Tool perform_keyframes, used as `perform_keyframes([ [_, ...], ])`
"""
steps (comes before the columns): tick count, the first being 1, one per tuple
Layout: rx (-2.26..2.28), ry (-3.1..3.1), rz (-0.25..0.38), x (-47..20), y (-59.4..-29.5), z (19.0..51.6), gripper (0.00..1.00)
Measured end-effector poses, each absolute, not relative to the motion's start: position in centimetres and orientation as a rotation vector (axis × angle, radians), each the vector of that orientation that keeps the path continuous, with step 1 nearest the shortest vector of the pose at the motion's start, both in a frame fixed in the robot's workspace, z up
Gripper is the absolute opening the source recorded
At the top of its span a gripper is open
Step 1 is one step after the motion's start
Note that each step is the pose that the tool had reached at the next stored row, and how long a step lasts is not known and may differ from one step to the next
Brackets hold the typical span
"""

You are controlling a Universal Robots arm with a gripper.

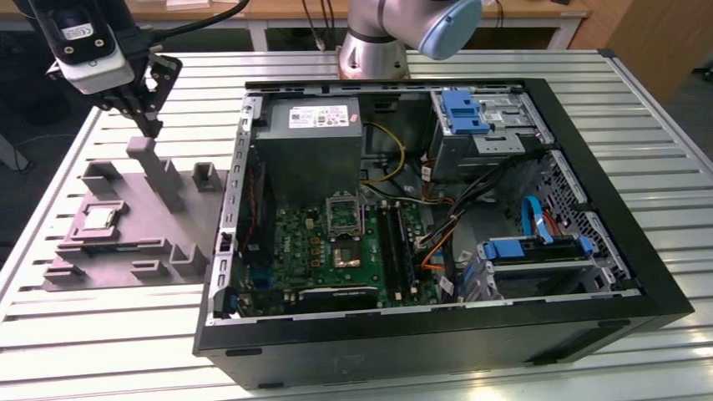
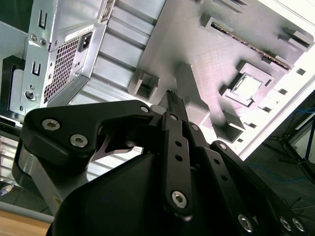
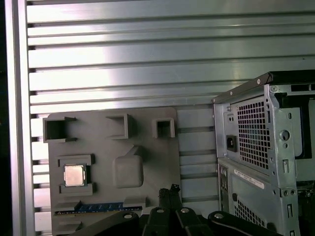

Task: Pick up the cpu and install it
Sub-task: 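Reach for the cpu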

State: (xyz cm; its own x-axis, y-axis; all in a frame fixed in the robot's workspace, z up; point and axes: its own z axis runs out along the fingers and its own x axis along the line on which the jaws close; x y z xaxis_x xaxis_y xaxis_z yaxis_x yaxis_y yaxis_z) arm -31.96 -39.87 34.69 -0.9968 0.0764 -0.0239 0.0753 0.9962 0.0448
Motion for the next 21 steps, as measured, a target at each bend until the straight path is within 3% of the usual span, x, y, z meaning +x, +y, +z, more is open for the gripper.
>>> perform_keyframes([
  [21,0.118,3.113,0.069,-33.2,-39.9,34.6,0.11],
])
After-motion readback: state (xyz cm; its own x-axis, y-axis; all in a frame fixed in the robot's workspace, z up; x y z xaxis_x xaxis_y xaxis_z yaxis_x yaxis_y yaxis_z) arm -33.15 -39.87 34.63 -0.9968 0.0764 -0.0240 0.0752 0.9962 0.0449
